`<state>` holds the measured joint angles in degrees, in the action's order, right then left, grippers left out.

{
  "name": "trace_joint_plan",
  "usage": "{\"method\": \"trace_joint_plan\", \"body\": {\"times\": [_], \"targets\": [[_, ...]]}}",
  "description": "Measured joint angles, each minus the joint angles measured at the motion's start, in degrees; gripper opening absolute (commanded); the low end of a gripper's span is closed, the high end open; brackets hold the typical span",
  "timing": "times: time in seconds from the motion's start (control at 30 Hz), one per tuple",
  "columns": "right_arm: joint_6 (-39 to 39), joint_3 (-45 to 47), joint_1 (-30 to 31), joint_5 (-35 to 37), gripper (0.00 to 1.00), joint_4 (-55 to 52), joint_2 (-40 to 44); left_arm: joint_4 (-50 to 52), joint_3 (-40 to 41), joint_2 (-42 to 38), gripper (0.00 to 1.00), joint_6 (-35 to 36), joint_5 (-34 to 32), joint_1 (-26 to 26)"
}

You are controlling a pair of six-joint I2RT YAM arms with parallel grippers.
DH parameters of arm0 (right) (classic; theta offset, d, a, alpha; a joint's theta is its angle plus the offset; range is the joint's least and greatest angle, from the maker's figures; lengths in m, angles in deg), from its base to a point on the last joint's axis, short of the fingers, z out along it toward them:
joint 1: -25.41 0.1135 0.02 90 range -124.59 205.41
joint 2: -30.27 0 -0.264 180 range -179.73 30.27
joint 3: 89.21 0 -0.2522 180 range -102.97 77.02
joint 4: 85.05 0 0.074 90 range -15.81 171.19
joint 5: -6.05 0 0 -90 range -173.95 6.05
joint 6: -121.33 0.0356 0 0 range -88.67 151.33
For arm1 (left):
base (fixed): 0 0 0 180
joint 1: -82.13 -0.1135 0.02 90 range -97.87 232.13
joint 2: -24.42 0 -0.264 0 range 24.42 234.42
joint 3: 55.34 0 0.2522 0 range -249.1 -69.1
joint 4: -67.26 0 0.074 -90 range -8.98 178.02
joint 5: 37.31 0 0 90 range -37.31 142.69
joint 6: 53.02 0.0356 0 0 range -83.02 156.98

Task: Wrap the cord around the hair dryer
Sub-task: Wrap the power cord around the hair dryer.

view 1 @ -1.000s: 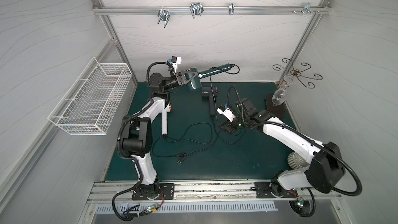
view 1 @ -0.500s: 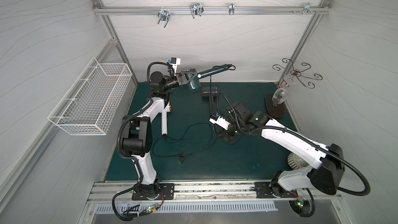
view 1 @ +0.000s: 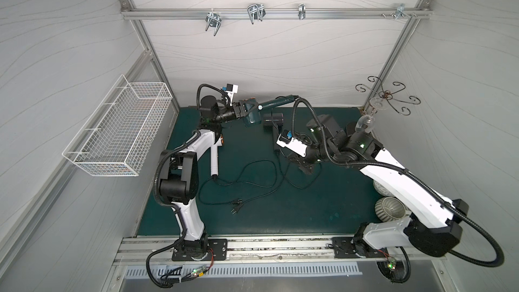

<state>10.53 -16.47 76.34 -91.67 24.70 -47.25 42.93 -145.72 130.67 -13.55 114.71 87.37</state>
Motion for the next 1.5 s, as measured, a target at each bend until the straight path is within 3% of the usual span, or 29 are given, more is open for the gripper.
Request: {"method": "trace_joint_plan", "body": {"times": [0.63,1.0,1.5], "targets": [[-10.7,-23.1,-5.3,7.9,0.00,-2.6,-7.2,15.6,3.2,-0.8,0.00,13.4,-1.4,1.7],[-15.8,-32.2,-11.9,11.8,0.00,0.4,-12.5,22.2,7.5,-4.7,0.00,19.1,-2.3,3.5],[-21.1,-39.6,-20.4,11.4,0.00,6.9,-21.0,32.4,12.1,-13.4,0.00,25.8,-2.1,8.5]]}}
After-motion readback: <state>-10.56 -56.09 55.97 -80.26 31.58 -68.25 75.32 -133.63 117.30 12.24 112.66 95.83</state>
